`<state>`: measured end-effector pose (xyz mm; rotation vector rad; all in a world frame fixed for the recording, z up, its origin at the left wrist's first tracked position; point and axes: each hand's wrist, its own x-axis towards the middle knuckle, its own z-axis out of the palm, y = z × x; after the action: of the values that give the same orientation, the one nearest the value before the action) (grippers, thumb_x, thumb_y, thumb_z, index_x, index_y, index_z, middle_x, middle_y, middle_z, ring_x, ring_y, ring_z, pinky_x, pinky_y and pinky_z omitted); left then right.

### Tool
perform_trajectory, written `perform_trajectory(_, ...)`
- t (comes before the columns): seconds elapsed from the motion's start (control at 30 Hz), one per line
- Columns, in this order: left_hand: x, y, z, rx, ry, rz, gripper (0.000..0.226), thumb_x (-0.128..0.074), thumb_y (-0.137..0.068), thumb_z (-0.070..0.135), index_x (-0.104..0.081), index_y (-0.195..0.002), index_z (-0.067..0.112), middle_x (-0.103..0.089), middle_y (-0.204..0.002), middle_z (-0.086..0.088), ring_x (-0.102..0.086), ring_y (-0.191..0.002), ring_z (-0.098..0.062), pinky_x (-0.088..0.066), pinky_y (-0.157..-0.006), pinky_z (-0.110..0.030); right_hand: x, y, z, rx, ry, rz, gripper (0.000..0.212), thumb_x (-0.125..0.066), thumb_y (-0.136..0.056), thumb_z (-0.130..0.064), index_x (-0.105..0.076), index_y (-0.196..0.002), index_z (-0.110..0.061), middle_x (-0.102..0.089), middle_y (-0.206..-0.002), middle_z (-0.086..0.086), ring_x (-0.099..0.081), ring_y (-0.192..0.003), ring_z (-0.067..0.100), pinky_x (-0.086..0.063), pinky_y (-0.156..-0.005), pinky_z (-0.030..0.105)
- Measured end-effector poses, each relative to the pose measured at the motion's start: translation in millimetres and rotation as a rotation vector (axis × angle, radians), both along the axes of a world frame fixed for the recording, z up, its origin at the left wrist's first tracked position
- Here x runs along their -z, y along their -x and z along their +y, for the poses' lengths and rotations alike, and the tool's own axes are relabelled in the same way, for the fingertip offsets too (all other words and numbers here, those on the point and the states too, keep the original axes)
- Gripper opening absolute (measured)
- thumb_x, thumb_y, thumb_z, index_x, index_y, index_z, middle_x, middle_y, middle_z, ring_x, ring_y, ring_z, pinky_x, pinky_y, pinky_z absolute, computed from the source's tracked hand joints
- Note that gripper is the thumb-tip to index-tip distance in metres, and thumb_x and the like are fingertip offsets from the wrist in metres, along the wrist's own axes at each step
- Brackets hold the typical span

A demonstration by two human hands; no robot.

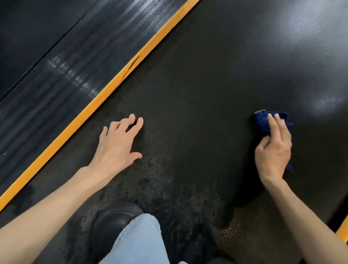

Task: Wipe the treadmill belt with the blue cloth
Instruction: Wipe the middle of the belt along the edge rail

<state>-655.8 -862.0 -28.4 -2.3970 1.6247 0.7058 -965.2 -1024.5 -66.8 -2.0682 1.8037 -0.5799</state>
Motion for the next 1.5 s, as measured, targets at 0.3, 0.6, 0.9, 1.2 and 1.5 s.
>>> perform_trajectory(0.3, -8, -12, 32, -0.032, 0.066, 0.03, 0.08, -0.066, -0.084, 0.026, -0.017, -0.148, 0.022, -0.008, -0.156, 0.0, -0.017, -0.142, -0.021, -0.025, -0.114, -0.041, 10, -106, 172, -0.979, 0.006, 0.062, 0.059, -0.059, -0.079, -0.014, -0.048, -0.137, -0.019, -0.045, -0.143, 0.002, -0.042, -0.132, 0.021, -0.026, -0.113, 0.035)
perform_trajectory(0.6, -17, 12, 75, -0.328, -0.101, -0.072, 0.095, -0.061, -0.078, 0.055, -0.009, -0.148, 0.017, -0.02, -0.143, -0.01, -0.031, -0.125, -0.029, -0.039, -0.098, -0.039, 7, -106, 1, -0.299, -0.089, 0.0, 0.051, -0.04, -0.086, -0.001, -0.046, -0.136, -0.006, -0.04, -0.145, 0.012, -0.033, -0.137, 0.031, -0.017, -0.114, 0.037)
perform_trajectory(0.9, -1, -11, 85, -0.277, -0.056, -0.063, 0.105, -0.065, -0.066, 0.065, -0.01, -0.148, 0.03, -0.007, -0.155, -0.009, -0.023, -0.134, -0.029, -0.032, -0.104, -0.042, 13, -184, 134, -1.09, 0.032, -0.074, 0.036, -0.045, -0.09, -0.025, -0.063, -0.121, -0.018, -0.059, -0.129, 0.003, -0.052, -0.122, 0.021, -0.033, -0.109, 0.035)
perform_trajectory(1.2, -3, -10, 100, -0.319, 0.005, 0.042, 0.11, -0.064, -0.072, 0.058, 0.004, -0.148, 0.015, 0.012, -0.156, 0.001, -0.013, -0.14, -0.021, -0.026, -0.11, -0.032, 3, -236, 40, -0.326, 0.05, 0.073, 0.05, -0.035, -0.083, -0.007, -0.05, -0.13, -0.005, -0.052, -0.131, 0.014, -0.047, -0.121, 0.033, -0.027, -0.105, 0.043)
perform_trajectory(1.5, -10, -11, 122, -0.371, -0.073, -0.04, 0.107, -0.055, -0.078, 0.062, 0.011, -0.147, 0.013, 0.008, -0.156, -0.009, -0.01, -0.143, -0.023, -0.027, -0.11, -0.032, 14, -226, 68, -0.973, 0.091, 0.031, 0.047, -0.048, -0.083, -0.002, -0.054, -0.13, -0.01, -0.054, -0.132, 0.01, -0.051, -0.12, 0.029, -0.032, -0.108, 0.038)
